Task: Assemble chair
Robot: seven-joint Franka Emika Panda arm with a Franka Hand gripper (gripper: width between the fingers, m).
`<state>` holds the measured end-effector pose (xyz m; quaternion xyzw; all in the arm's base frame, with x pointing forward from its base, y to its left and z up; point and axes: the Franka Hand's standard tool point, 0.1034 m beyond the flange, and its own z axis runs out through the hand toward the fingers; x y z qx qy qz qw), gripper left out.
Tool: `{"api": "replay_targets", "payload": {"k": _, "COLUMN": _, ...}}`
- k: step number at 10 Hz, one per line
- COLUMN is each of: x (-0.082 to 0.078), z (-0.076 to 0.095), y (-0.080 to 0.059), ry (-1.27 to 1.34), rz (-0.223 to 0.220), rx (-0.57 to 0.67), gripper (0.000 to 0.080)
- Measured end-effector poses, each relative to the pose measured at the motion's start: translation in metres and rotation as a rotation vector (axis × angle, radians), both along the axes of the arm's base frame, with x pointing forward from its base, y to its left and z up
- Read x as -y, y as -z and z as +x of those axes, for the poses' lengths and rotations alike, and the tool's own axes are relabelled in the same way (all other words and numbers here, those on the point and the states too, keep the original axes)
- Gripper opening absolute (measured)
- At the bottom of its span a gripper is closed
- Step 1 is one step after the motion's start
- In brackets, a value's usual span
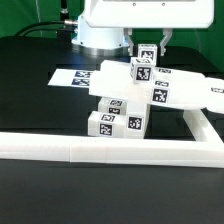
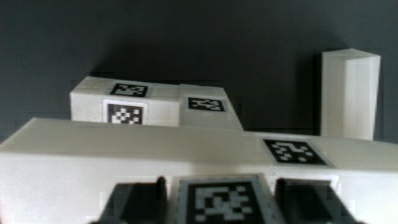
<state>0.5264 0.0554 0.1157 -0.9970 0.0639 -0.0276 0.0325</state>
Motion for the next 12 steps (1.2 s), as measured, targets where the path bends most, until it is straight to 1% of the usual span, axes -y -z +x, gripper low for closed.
{"api": "replay_targets", "payload": {"k": 6, "x": -0.0005, "z": 0.0000, "y": 0.0000, "ry": 0.052, "rz": 0.005, "rx": -0.003, "gripper": 0.0285}}
{"api": "replay_targets", "payload": {"k": 12, "x": -0.0032, "z": 0.0000, "y": -0.0002, "ry": 0.428, "rz": 0.038, "rx": -0.027, "gripper": 0.0285}}
